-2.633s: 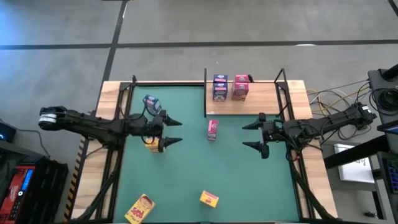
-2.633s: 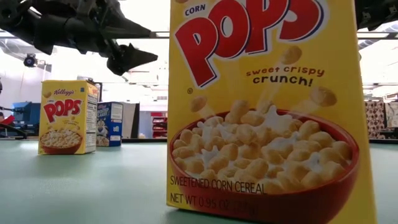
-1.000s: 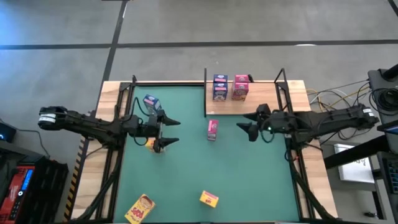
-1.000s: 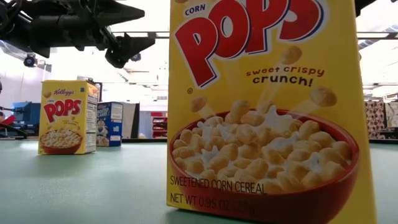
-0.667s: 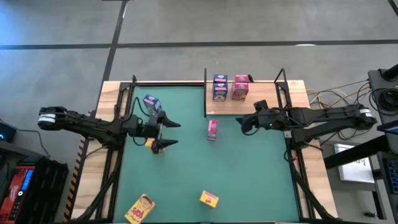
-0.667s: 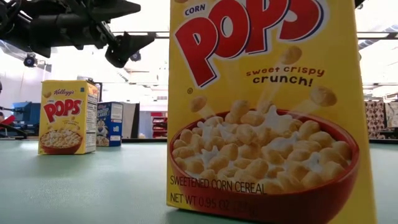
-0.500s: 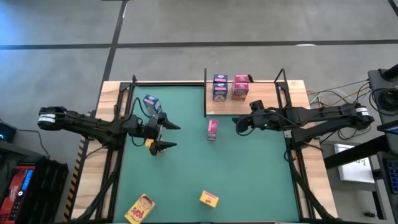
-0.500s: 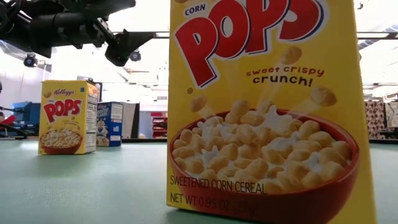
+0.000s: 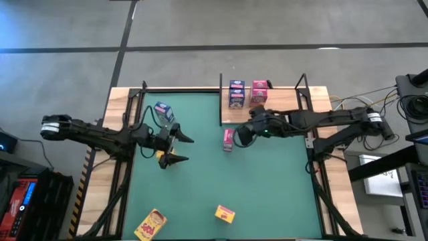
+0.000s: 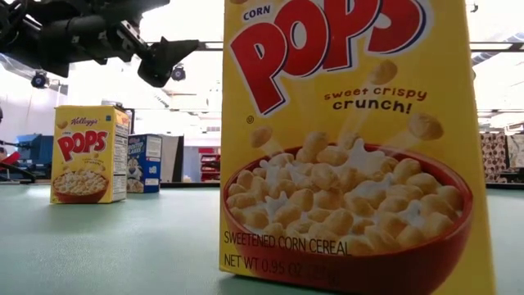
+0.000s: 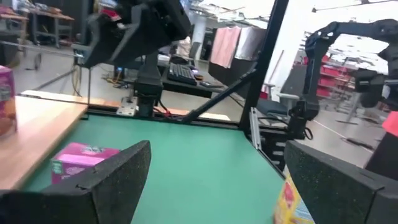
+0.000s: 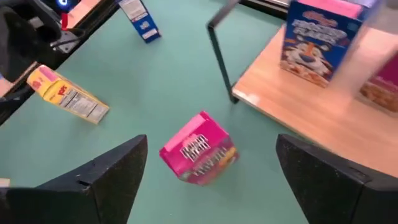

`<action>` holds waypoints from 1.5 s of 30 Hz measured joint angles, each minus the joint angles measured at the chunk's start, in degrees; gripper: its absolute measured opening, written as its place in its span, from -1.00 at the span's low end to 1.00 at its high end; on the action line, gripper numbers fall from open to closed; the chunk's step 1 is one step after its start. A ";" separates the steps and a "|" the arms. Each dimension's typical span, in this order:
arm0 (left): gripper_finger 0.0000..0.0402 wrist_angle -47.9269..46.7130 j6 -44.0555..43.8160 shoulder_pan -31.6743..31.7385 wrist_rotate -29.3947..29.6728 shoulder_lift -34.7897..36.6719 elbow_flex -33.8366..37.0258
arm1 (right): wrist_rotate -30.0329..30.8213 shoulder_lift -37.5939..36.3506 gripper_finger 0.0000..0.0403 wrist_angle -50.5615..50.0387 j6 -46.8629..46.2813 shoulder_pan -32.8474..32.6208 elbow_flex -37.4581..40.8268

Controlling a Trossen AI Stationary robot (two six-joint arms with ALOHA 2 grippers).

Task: Stack cereal on shelf
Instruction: Put the pink cereal box on the shelf

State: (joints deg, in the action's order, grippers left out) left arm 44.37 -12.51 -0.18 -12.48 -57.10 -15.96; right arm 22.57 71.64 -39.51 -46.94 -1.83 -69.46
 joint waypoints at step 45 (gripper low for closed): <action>0.76 -10.42 -6.64 0.06 1.91 27.30 14.71 | -0.04 10.59 0.84 -7.87 13.57 3.74 -10.53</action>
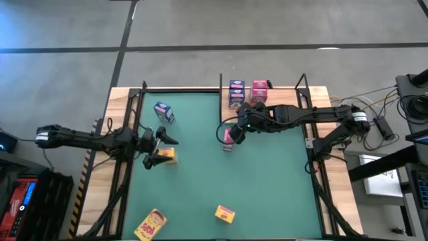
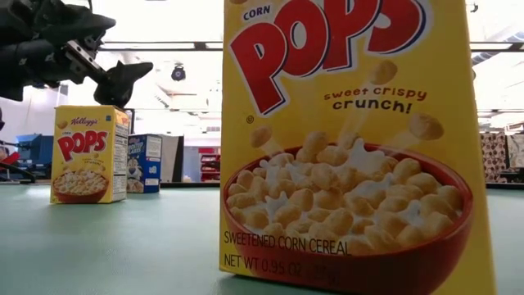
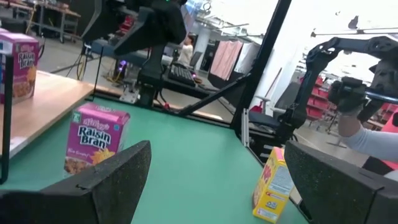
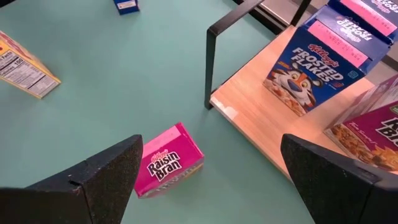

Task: Stack cereal on shelf
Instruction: Put the pink cereal box on the shelf

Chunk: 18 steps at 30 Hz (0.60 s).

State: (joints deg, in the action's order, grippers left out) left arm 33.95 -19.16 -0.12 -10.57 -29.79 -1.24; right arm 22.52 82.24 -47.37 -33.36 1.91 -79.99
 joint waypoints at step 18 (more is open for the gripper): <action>0.76 0.00 -0.02 0.00 -0.02 -5.43 -0.04 | -0.02 0.07 0.84 2.49 -0.04 0.00 0.02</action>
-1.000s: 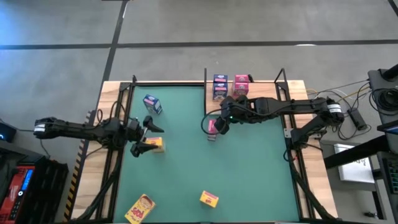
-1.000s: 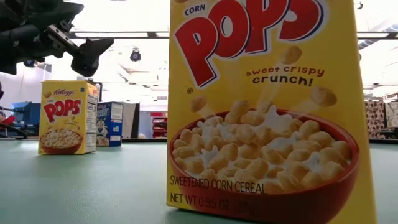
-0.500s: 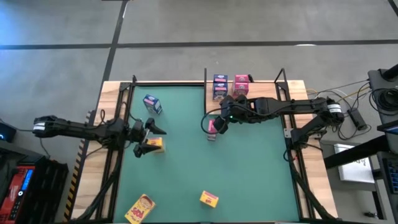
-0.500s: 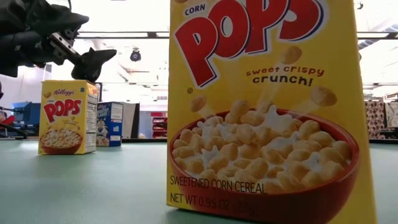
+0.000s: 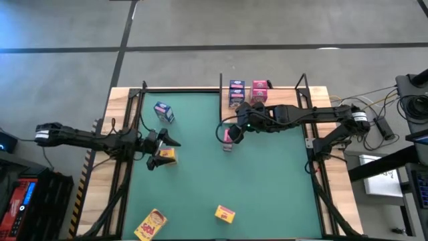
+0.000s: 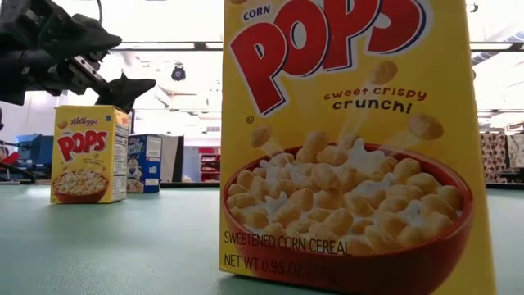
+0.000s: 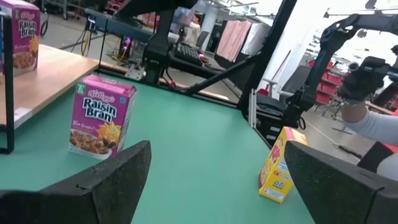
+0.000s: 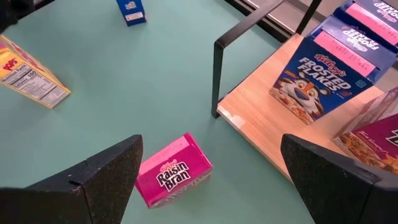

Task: Stack cereal on shelf
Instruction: Put the pink cereal box on the shelf

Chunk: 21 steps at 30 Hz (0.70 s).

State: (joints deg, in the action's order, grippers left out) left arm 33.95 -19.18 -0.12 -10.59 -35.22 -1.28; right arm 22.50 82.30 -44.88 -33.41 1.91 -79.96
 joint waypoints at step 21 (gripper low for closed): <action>0.76 0.09 0.00 0.00 -0.96 -5.97 -0.09 | -2.98 3.51 0.84 0.53 0.00 2.32 0.09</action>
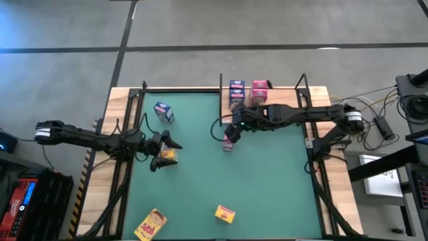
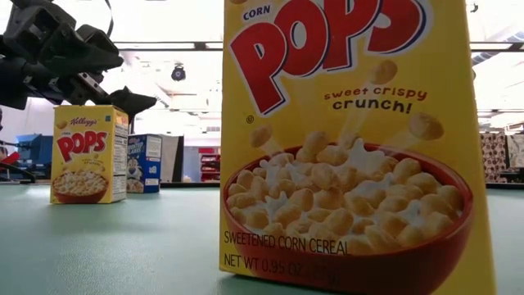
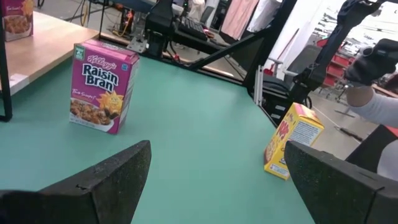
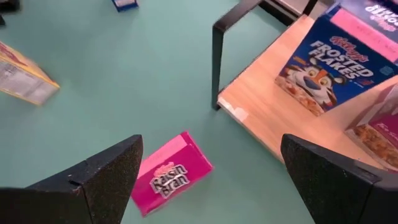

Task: Stack cereal on shelf
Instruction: Put the pink cereal box on the shelf

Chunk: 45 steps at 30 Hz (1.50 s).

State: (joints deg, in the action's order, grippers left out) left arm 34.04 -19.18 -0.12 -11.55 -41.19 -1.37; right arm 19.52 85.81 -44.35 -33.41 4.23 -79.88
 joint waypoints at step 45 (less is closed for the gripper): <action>0.76 -0.61 -0.08 -0.02 -5.55 -0.07 -1.39 | -12.57 18.57 0.84 -19.06 15.53 2.71 -19.13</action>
State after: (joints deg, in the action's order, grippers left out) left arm 33.44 -19.26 -0.14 -17.10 -41.26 -2.76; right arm 6.95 104.37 -63.41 -17.88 6.94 -99.00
